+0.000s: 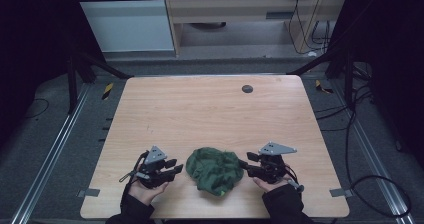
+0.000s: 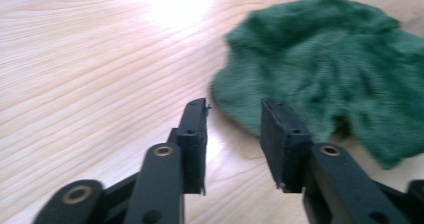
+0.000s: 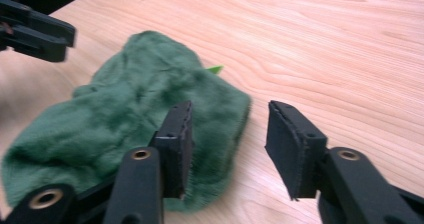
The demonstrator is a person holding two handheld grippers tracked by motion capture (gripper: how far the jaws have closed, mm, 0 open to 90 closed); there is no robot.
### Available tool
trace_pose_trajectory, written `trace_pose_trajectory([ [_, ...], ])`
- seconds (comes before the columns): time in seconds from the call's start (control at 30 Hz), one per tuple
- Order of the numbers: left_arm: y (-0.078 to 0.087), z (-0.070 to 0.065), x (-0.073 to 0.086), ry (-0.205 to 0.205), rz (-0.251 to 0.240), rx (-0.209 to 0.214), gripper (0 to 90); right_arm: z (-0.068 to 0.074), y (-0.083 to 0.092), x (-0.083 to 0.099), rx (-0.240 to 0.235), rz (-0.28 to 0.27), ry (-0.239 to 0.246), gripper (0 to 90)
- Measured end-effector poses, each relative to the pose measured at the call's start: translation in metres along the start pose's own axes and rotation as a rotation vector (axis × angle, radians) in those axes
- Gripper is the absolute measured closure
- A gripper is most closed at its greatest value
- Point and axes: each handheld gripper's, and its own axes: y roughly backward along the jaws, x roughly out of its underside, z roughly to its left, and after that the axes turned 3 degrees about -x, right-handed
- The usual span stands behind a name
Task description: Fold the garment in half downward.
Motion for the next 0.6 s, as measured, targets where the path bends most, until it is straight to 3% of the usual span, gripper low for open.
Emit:
trace_pose_trajectory([
  [0.3, 0.009, 0.029, 0.013, 0.063, -0.009, -0.078, 48.4, -0.023, 0.012, 0.009, 0.096, -0.008, -0.054, 36.8],
  [0.6, 0.011, 0.047, 0.022, 0.072, 0.006, -0.145, 37.8, -0.044, 0.016, 0.018, 0.175, 0.018, -0.081, 27.1],
])
